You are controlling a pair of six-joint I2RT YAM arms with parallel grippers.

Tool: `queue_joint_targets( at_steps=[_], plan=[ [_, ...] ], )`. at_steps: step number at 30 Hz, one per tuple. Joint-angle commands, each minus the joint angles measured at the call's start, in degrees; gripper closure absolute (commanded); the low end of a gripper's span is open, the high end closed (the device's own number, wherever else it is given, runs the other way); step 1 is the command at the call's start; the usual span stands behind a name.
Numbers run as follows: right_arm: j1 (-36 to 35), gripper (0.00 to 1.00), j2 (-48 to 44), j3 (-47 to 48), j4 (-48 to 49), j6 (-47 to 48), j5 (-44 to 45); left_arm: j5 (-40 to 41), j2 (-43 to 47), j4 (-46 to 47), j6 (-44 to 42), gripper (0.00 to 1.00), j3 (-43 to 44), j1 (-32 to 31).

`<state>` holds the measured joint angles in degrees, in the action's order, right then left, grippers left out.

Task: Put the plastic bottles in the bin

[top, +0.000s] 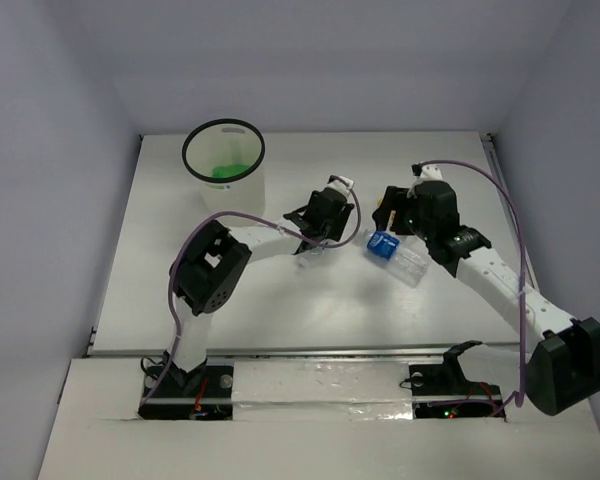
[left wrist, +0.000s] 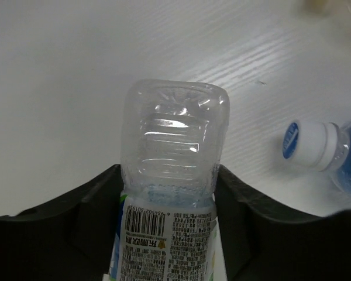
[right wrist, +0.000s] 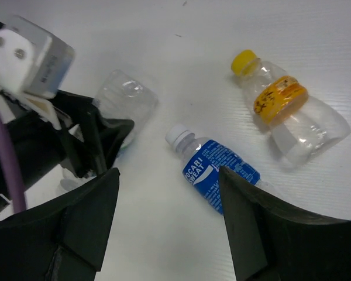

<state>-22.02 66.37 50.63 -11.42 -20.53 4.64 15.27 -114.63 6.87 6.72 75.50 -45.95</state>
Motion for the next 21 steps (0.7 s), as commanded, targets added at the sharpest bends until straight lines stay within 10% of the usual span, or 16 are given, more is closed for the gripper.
queue_joint_targets(
  at_steps=[1,8,21],
  plan=[
    [0.93,0.27,2.97,3.42,1.49,0.84,0.63,3.97,2.74,0.51,1.62,0.54,-0.79,1.75],
    [7.51,0.35,11.05,8.95,-2.45,4.62,-1.13,1.45,17.12,3.22,8.12,0.67,-12.37,2.80],
    [9.45,0.14,29.95,20.47,-13.62,11.75,-6.24,-3.49,34.73,10.97,11.65,0.67,-26.99,1.75]
  ],
)
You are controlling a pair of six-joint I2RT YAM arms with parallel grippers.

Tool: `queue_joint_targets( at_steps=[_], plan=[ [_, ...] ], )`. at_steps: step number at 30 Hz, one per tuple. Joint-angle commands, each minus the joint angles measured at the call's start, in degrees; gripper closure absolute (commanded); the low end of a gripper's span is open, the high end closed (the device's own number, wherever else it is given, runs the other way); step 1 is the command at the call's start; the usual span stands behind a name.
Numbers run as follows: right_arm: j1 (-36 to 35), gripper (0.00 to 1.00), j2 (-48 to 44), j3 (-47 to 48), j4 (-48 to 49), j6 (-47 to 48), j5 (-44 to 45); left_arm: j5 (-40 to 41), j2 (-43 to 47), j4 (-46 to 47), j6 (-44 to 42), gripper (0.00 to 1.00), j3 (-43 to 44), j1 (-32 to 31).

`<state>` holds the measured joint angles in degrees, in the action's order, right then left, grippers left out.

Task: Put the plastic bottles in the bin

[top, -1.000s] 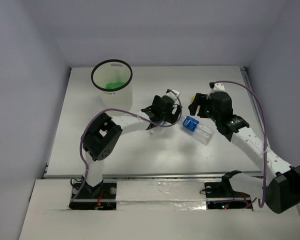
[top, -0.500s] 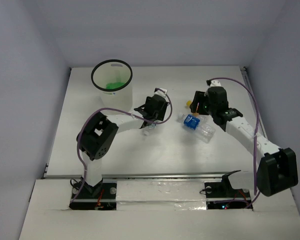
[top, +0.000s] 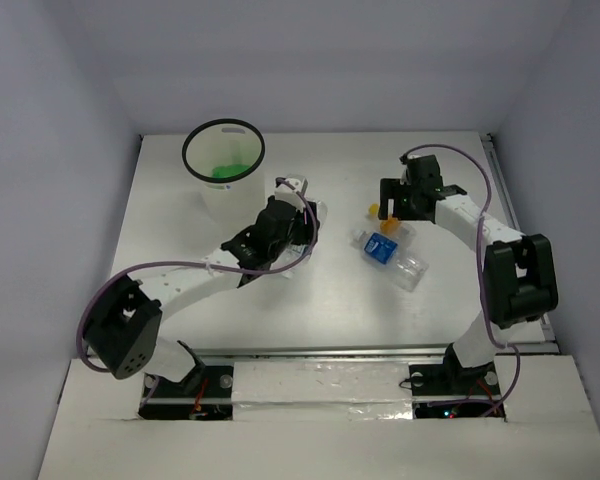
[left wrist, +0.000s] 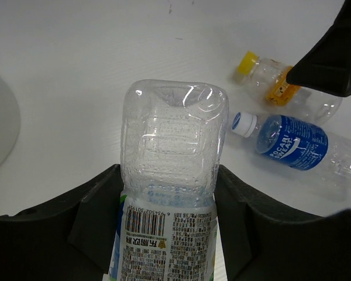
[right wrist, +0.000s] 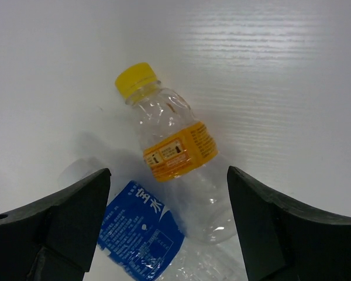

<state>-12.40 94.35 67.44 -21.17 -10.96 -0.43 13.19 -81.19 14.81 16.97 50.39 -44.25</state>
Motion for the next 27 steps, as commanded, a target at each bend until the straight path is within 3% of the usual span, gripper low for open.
queue_joint_targets(
  at_steps=[1,13,27],
  plan=[
    [-0.16,0.14,2.85,4.10,-4.84,2.00,-0.81,-1.76,1.64,3.38,1.66,0.67,-2.31,0.04],
    [-0.16,0.17,11.38,11.13,-12.93,3.58,2.51,-3.70,8.85,6.46,2.36,0.67,-6.44,0.04],
    [-0.16,0.31,18.06,18.60,-18.64,5.51,5.08,-2.82,11.58,9.54,2.89,0.68,-8.99,0.04]
  ],
)
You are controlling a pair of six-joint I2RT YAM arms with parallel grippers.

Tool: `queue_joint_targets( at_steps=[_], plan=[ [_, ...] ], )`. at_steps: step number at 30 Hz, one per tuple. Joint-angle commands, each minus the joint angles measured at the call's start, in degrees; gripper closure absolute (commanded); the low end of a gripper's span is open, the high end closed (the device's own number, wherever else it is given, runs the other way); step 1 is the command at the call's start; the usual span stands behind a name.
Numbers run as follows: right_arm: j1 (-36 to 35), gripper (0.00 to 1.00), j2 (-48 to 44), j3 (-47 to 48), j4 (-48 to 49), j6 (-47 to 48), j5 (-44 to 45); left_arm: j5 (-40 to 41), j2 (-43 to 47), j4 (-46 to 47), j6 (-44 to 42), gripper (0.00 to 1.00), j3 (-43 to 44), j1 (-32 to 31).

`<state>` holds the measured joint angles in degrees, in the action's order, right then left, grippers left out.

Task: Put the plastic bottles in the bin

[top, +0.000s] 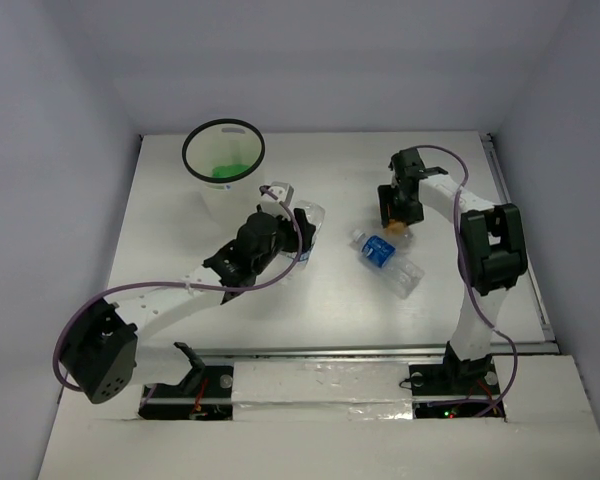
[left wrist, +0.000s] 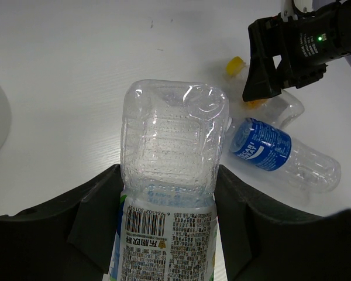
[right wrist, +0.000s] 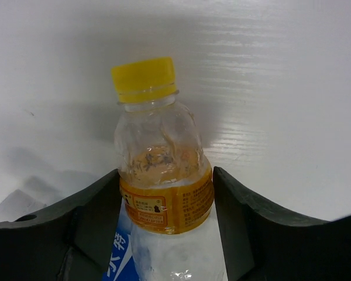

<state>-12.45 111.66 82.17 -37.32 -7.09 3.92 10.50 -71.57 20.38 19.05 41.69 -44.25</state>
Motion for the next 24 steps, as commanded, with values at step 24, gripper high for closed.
queue_joint_targets(
  at_steps=[24],
  plan=[
    [-1.26,0.54,-40.63,-12.64,27.20,-9.69,-11.20,14.89,4.08,2.64,-4.10,0.61,29.74,9.70]
  ],
)
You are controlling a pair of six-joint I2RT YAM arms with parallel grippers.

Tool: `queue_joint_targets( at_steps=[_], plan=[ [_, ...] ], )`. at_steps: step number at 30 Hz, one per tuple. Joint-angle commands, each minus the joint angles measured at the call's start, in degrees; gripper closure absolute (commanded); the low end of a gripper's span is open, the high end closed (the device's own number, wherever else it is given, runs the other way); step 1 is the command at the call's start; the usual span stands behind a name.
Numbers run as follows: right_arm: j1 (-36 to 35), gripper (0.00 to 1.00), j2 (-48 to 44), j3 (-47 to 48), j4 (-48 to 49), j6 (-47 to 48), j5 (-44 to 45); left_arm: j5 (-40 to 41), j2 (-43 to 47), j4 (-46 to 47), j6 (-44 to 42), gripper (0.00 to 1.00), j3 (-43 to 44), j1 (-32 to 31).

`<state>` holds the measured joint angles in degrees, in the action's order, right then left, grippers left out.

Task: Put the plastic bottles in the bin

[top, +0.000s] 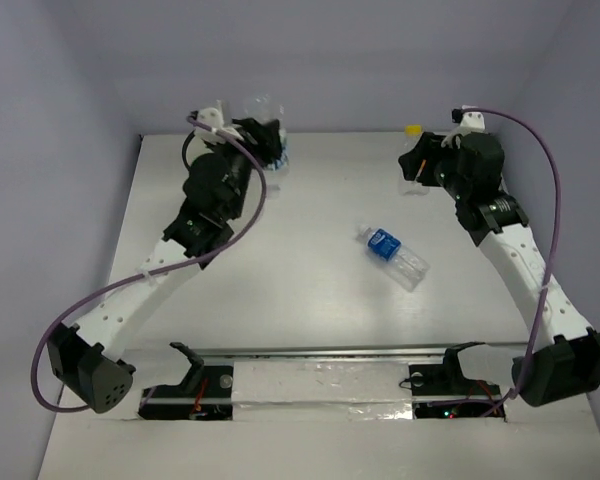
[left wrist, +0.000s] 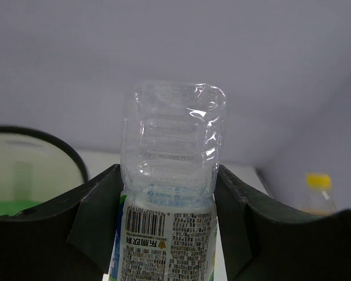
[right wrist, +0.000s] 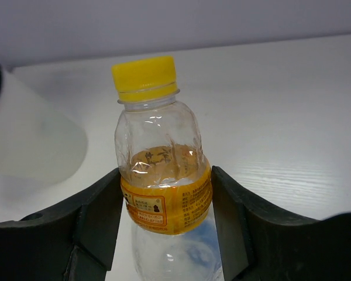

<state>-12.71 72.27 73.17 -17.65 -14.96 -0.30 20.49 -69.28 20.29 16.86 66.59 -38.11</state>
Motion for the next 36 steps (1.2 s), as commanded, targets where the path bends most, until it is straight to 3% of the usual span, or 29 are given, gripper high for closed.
queue_joint_targets(
  at_steps=[1,8,13,21,27,36],
  plan=[
    [-1.00,0.53,-3.17,-4.43,9.28,-2.26,-9.52,7.17,1.17,3.17,-2.70,0.60,5.74,4.87],
    [-4.42,0.53,-6.79,-6.81,12.55,-3.23,-14.02,7.28,-9.02,4.73,-4.28,0.60,13.22,20.25],
    [-6.36,0.53,-7.67,-7.69,14.22,-3.67,-15.26,8.77,-12.54,11.87,-11.93,0.60,12.07,22.99],
    [-15.23,0.52,-7.41,-7.69,17.12,-1.47,-14.56,10.36,-17.56,21.45,-20.20,0.55,8.83,23.52],
    [-18.84,0.52,-3.37,-5.06,22.04,-2.18,-15.00,9.92,-18.79,25.84,-22.92,0.46,4.97,23.52],
    [-21.30,0.53,9.80,8.12,27.31,-5.60,-19.22,7.99,-17.04,26.73,-24.07,0.18,1.44,23.52]
  ],
)
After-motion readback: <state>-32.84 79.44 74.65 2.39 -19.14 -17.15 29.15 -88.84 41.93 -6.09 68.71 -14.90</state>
